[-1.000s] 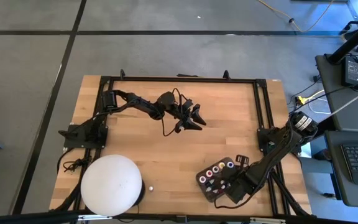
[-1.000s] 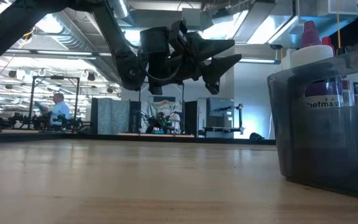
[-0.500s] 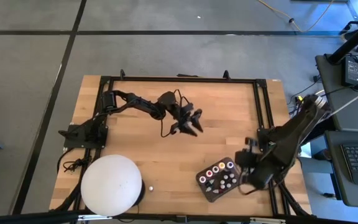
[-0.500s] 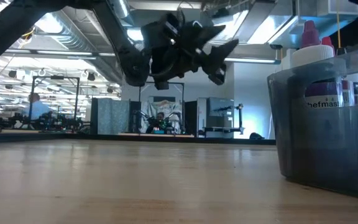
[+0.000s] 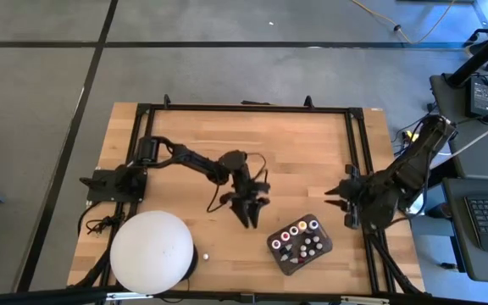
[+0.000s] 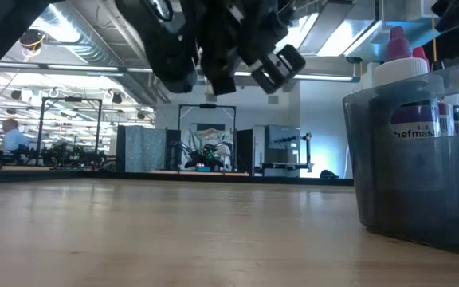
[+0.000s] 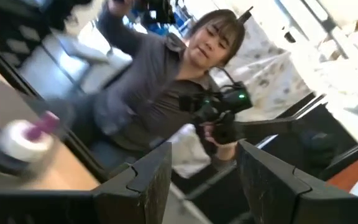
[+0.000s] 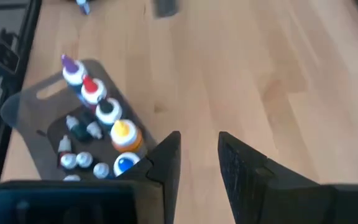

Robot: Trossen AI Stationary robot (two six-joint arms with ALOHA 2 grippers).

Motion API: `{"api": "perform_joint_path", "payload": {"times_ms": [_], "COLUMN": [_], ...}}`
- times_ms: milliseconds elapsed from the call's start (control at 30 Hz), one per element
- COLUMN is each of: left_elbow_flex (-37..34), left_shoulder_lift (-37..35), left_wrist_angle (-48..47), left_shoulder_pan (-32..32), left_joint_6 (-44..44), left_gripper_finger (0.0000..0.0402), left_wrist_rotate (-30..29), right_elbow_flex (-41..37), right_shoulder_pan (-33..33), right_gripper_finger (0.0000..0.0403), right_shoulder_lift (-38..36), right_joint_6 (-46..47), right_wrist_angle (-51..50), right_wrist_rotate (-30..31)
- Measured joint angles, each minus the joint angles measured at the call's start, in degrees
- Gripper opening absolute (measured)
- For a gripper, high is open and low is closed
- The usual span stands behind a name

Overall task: Pick & Place food coloring
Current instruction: Put the small purple food coloring bottle into the bin

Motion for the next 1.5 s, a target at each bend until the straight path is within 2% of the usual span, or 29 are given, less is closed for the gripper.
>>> {"api": "perform_joint_path", "payload": {"times_ms": [167, 367, 533, 733, 867, 967, 1033, 1133, 1300, 1500], "left_elbow_flex": [0.0, 0.0, 0.0, 0.0, 0.0, 0.0, 0.0, 0.0, 0.0, -0.1], "left_shoulder_lift": [0.0, 0.0, 0.0, -3.2, -8.3, -12.1, -14.2, -15.8, -16.7, -16.7], "left_wrist_angle": [-4.4, -25.0, -39.1, -53.9, -70.8, -84.5, -93.7, -103.4, -105.4, -100.5], "left_shoulder_pan": [-4.0, -6.1, -7.3, -7.3, -6.4, -6.0, -6.3, -8.0, -11.7, -14.6], "left_joint_6": [-11.7, -21.7, -24.4, -16.7, -5.7, 3.9, 7.0, 9.8, 16.2, 22.3], "left_gripper_finger": [0.0174, 0.0176, 0.0172, 0.0174, 0.0175, 0.0173, 0.0174, 0.0176, 0.0173, 0.0172], "left_wrist_rotate": [-4.0, -8.6, -12.9, -25.2, -34.3, -45.1, -50.9, -53.9, -56.0, -56.7], "right_elbow_flex": [0.0, 0.0, 0.0, 0.0, 0.0, 0.0, 0.0, 0.0, 0.0, 0.0], "right_shoulder_pan": [-1.5, -3.1, -3.2, -3.2, -3.2, -3.2, -3.2, -3.2, -3.2, -3.2], "right_gripper_finger": [0.0110, 0.0110, 0.0110, 0.0110, 0.0110, 0.0110, 0.0110, 0.0110, 0.0110, 0.0110], "right_shoulder_lift": [-1.3, -1.0, -0.9, -0.9, -0.9, -0.9, -0.9, -0.9, -0.9, -0.9], "right_joint_6": [-3.2, -4.4, -4.5, -5.8, -5.9, -6.0, -6.0, -6.0, -6.1, -6.1], "right_wrist_angle": [0.9, 1.6, 1.6, 1.6, 1.5, 1.5, 1.4, 1.4, 1.3, 1.4], "right_wrist_rotate": [3.4, 3.8, 3.8, 4.3, 4.3, 4.3, 4.3, 4.3, 4.3, 4.3]}}
